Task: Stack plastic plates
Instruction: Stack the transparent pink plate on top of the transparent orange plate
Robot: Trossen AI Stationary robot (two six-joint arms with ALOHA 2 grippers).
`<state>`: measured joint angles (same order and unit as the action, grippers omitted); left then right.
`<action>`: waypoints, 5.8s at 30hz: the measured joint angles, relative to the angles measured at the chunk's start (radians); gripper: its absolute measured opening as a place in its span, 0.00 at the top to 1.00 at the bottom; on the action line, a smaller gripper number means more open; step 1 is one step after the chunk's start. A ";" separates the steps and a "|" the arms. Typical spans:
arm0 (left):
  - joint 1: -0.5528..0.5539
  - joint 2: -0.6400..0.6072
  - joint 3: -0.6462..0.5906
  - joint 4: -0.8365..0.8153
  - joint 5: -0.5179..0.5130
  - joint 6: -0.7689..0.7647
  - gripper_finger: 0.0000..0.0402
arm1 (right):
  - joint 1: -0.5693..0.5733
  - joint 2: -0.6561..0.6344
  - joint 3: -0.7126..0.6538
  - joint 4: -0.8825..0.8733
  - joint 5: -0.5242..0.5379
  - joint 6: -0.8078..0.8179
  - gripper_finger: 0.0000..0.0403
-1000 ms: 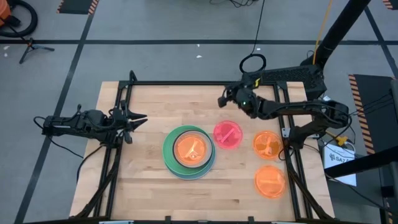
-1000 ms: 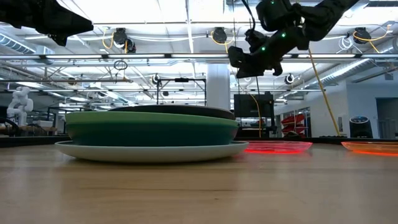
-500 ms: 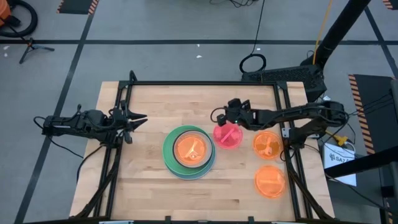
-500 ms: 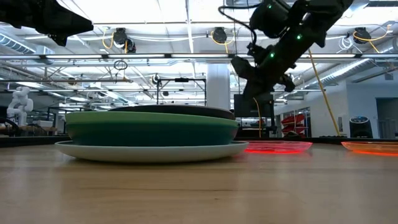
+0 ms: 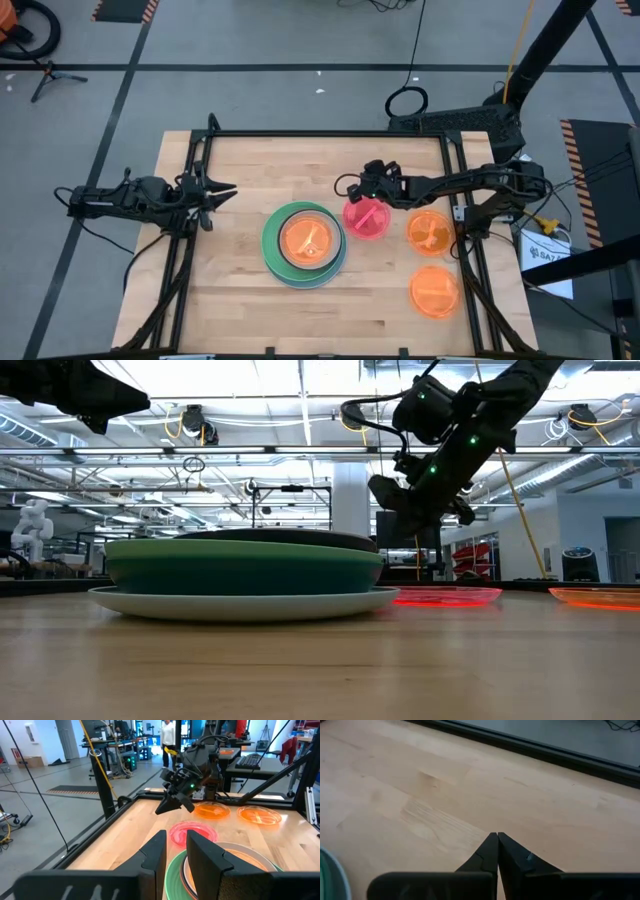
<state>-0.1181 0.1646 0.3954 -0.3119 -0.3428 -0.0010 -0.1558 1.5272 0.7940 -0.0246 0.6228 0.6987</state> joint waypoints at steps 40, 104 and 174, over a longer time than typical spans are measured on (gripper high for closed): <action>0.000 0.000 0.000 -0.002 0.000 0.000 0.79 | -0.022 -0.001 0.000 -0.006 -0.220 0.177 0.68; 0.000 0.000 0.000 -0.003 0.000 0.000 0.79 | -0.045 -0.023 0.000 -0.525 -0.462 0.356 0.69; 0.000 0.000 0.000 -0.002 0.000 -0.004 0.79 | -0.006 0.017 -0.002 -0.512 -0.415 0.361 0.96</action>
<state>-0.1181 0.1646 0.3954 -0.3141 -0.3425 -0.0048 -0.1616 1.5444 0.7918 -0.5370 0.2081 1.0598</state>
